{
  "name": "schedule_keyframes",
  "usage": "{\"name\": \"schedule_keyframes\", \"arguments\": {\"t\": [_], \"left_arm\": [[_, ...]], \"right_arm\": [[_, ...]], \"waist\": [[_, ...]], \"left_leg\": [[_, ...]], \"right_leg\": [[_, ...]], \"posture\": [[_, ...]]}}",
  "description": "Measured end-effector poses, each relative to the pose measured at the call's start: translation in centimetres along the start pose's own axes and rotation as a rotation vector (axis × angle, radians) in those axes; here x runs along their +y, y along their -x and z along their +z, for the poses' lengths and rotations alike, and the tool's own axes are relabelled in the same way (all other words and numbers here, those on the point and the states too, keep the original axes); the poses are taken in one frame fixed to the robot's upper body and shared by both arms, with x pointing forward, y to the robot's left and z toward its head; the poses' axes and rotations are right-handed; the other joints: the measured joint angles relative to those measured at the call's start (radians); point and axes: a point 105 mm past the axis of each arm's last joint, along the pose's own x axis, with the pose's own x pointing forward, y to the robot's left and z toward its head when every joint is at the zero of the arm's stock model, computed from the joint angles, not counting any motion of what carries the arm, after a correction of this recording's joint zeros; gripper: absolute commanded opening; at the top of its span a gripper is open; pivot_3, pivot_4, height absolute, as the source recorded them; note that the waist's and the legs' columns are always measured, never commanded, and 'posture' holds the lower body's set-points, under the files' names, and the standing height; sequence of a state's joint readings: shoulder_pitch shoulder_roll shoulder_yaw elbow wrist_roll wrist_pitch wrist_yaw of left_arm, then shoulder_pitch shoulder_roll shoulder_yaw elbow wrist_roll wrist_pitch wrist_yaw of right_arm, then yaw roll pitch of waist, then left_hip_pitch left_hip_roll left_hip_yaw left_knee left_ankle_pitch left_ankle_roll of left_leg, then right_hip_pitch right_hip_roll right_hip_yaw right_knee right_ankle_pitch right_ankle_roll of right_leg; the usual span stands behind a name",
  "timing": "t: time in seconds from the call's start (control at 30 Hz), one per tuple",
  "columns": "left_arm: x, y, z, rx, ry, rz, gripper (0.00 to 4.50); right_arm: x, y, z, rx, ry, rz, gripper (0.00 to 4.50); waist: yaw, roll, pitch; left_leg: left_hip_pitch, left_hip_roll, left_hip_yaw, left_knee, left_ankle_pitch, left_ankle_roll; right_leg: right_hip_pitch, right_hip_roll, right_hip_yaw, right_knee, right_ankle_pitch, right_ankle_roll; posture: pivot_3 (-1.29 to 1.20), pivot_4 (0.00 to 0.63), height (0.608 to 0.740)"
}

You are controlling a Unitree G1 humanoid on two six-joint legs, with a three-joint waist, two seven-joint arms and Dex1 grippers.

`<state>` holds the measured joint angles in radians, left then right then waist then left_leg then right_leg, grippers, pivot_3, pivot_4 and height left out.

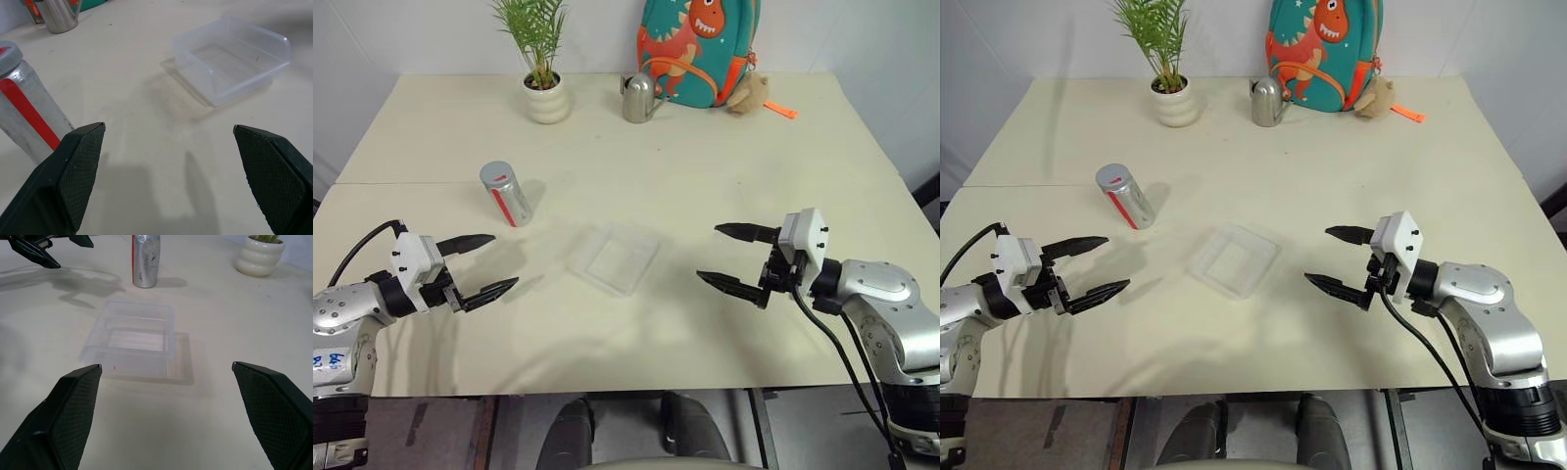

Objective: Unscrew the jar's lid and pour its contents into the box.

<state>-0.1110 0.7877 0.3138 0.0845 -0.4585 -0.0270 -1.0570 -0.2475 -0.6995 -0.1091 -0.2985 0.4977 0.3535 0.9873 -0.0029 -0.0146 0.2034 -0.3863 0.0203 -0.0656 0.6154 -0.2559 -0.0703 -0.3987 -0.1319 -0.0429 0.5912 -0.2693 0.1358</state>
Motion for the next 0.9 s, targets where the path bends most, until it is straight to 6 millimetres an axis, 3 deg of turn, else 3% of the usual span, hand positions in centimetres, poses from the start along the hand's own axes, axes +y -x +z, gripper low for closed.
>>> {"name": "schedule_keyframes", "arguments": {"t": [0.13, 0.33, 0.57, 0.73, 0.9], "left_arm": [[0.0, 0.5, -0.2, -0.008, 0.01, 0.069, 4.48], [0.6, 1.1, -1.1, -0.087, 0.093, 0.433, 4.48], [0.0, -1.9, -1.6, -0.112, 0.173, 0.778, 4.48], [1.4, -3.8, -1.3, -0.109, 0.173, 0.966, 4.48], [2.3, -6.7, -1.1, -0.116, 0.204, 1.014, 4.48]], "right_arm": [[-0.2, -0.2, 0.3, -0.005, 0.01, 0.003, 4.5], [-0.4, -1.3, 0.9, -0.038, 0.013, 0.022, 4.5], [0.0, -3.8, 3.4, -0.124, 0.037, 0.092, 4.5], [0.6, -5.1, 4.0, -0.142, 0.036, 0.14, 4.5], [0.7, -6.1, 5.0, -0.168, 0.053, 0.17, 4.5]], "waist": [[0.0, 0.0, 0.0], [0.003, 0.0, 0.0], [0.013, -0.002, -0.001], [0.021, -0.002, -0.001], [0.026, -0.002, -0.001]], "left_leg": [[0.0, 0.0, 0.0, 0.0, 0.0, 0.0], [0.0, 0.0, 0.001, 0.001, 0.0, 0.0], [0.0, 0.0, 0.001, 0.011, 0.0, 0.0], [-0.001, 0.0, 0.001, 0.014, 0.0, 0.0], [-0.001, 0.0, 0.001, 0.014, 0.0, 0.001]], "right_leg": [[0.0, 0.0, 0.0, 0.0, 0.0, 0.0], [0.0, 0.0, 0.002, 0.0, 0.001, 0.002], [0.003, 0.001, 0.003, 0.001, 0.005, 0.003], [0.004, 0.001, 0.004, -0.001, 0.009, 0.003], [0.004, 0.002, 0.004, -0.001, 0.009, 0.003]], "posture": [[0.0, 0.15, 0.74], [0.0, 0.15, 0.74], [0.0, 0.15, 0.74], [0.0, 0.15, 0.74], [0.0, 0.15, 0.74]]}}
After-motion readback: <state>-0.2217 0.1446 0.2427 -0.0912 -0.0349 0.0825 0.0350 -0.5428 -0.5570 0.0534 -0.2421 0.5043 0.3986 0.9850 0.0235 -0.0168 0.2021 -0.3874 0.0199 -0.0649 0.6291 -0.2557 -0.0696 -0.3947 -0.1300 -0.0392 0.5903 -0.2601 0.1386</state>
